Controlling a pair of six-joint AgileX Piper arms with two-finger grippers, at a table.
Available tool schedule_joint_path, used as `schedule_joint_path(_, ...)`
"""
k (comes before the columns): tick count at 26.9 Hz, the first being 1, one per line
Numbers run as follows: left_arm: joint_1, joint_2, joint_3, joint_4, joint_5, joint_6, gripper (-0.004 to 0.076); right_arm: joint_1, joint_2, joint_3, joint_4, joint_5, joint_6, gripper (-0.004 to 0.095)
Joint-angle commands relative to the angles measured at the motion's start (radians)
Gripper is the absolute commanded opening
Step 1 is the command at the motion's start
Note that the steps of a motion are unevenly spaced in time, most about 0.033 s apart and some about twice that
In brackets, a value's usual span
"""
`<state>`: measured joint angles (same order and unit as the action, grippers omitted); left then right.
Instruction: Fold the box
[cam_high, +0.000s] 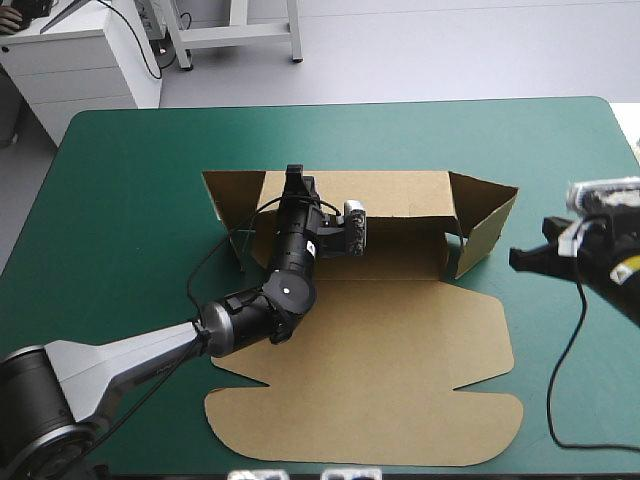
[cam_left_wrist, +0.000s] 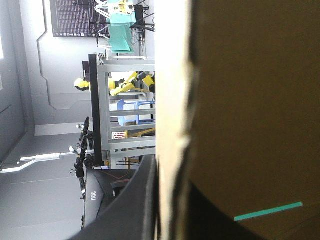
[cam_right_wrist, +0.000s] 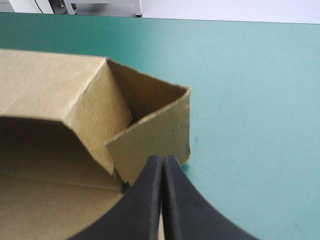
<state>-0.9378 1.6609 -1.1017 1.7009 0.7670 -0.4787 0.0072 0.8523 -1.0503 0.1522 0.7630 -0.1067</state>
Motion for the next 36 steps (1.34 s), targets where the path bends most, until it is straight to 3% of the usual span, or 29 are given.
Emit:
schedule_joint_path(1,-0.006,-0.051,-0.024,0.049,0.036,-0.016,-0.0008,-0.005,0.144,-0.147,0.071,-0.085,-0.062,-0.0018)
schedule_joint_path(5,-0.006,-0.051,-0.024,0.049,0.036,-0.016,-0.0008,-0.005,0.292,-0.268,0.152,-0.085,-0.125,-0.0018)
schedule_joint_path(16,-0.006,-0.051,-0.024,0.049,0.036,-0.016,-0.0008,-0.005,0.668,-0.546,0.172,-0.003,-0.076,-0.0019)
schedule_joint_path(23,-0.006,-0.051,-0.024,0.049,0.036,-0.016,-0.0008,-0.005,0.805,-0.684,0.172,0.17,-0.053,-0.002)
schedule_joint_path(36,-0.006,-0.051,-0.024,0.049,0.015,-0.016,-0.0008,-0.005,0.774,-0.676,0.179,0.488,-0.127,-0.002)
